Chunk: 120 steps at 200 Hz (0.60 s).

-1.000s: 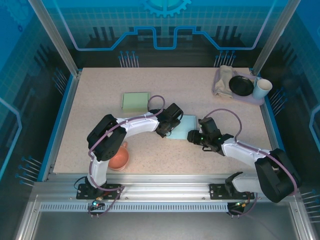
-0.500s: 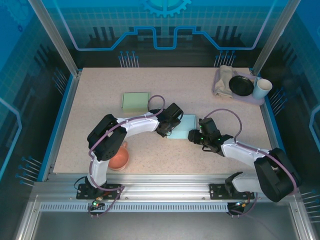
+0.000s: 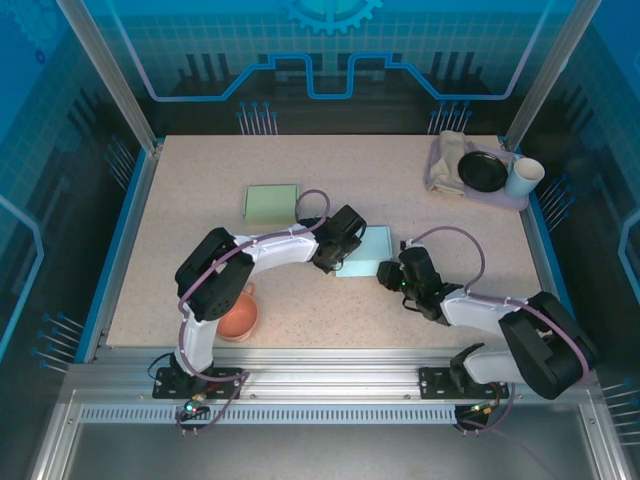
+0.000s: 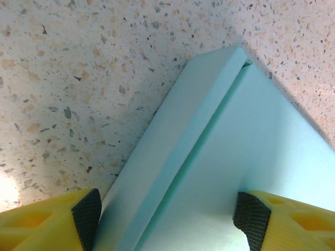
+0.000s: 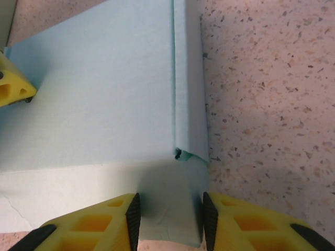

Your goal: Fold the paper box

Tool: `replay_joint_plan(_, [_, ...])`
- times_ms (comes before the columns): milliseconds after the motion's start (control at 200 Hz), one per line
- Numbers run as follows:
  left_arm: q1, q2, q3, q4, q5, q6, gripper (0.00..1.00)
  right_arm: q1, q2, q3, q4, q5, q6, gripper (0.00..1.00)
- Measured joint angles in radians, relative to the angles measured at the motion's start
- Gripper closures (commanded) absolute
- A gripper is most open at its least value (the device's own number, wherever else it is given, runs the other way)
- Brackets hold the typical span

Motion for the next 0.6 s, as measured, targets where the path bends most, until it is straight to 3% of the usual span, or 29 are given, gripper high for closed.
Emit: replay_joint_plan(600, [0.023,0.003,-0.003,0.017,-0.006,0.003,0.23,0.077,0.261,-0.054,0.460,0.195,-0.044,0.62])
